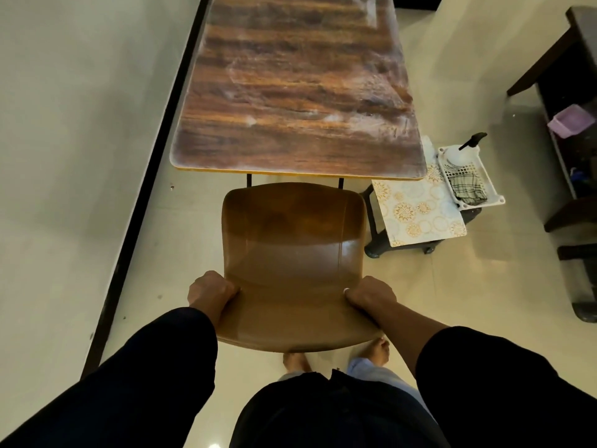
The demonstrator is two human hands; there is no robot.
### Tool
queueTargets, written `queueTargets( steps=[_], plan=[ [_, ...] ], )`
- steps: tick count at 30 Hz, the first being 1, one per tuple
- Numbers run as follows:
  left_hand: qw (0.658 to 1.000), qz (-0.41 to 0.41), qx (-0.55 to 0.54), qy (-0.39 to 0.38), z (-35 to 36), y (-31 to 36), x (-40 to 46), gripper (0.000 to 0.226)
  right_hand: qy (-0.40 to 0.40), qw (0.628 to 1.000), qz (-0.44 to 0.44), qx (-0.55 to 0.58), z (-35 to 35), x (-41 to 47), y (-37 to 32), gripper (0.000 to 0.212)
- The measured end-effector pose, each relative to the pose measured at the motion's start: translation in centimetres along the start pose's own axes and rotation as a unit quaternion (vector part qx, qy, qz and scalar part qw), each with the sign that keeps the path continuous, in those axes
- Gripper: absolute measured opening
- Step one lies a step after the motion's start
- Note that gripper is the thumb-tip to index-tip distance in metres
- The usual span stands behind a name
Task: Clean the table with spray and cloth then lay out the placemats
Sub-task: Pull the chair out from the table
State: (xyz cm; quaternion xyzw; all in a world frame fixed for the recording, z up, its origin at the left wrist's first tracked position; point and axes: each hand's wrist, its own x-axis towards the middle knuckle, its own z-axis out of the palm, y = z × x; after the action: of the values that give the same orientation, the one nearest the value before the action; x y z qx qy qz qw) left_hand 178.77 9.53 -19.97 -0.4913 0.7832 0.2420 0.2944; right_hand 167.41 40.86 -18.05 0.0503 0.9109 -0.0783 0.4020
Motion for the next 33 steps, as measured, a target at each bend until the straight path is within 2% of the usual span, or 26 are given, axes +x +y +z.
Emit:
queueTargets(
  steps=[4,6,8,10,13,15,17,20,21,23,27,33],
  plan=[
    [0.997,0.046,0.043,-0.038,0.1,1.3,-1.1,0.024,-0.034,0.998,-0.045,-0.014,0.3,0.3,0.1,0.019],
    [0.990,0.071,0.095,-0.071,0.5,2.0,-1.7,0.035,-0.056,0.995,-0.069,-0.036,0.7,0.1,0.0,0.027],
    [0.970,0.113,0.195,-0.089,1.4,2.5,-2.2,0.048,-0.057,0.990,-0.101,-0.085,1.1,-0.4,-0.1,0.035],
    [0.939,0.196,0.259,-0.113,1.9,3.2,-3.9,0.051,-0.064,0.977,-0.161,-0.127,0.8,-1.7,-0.5,0.042],
    [0.905,0.290,0.251,-0.181,2.1,4.0,-7.1,0.055,-0.089,0.949,-0.269,-0.141,0.2,-4.4,-0.4,0.045],
    [0.882,0.338,0.262,-0.196,2.0,4.0,-9.0,0.062,-0.073,0.936,-0.314,-0.141,0.0,-6.2,0.1,0.051],
    [0.865,0.378,0.271,-0.188,2.1,3.1,-10.6,0.074,-0.048,0.927,-0.346,-0.140,0.1,-7.7,1.0,0.062],
    [0.843,0.431,0.277,-0.163,1.6,1.6,-12.5,0.107,-0.033,0.910,-0.391,-0.138,-0.3,-9.2,2.2,0.081],
    [0.835,0.441,0.293,-0.151,1.6,1.2,-12.9,0.109,-0.031,0.900,-0.405,-0.159,-0.4,-9.5,2.5,0.084],
    [0.811,0.470,0.330,-0.113,2.0,0.5,-13.3,0.103,-0.012,0.877,-0.430,-0.214,-0.2,-9.6,3.0,0.086],
    [0.791,0.503,0.349,-0.004,3.4,0.1,-13.6,0.083,0.100,0.860,-0.420,-0.272,1.6,-9.5,2.9,0.064],
    [0.792,0.515,0.328,0.008,3.1,0.1,-13.2,0.082,0.142,0.862,-0.409,-0.262,2.0,-9.7,2.2,0.059]
  ],
)
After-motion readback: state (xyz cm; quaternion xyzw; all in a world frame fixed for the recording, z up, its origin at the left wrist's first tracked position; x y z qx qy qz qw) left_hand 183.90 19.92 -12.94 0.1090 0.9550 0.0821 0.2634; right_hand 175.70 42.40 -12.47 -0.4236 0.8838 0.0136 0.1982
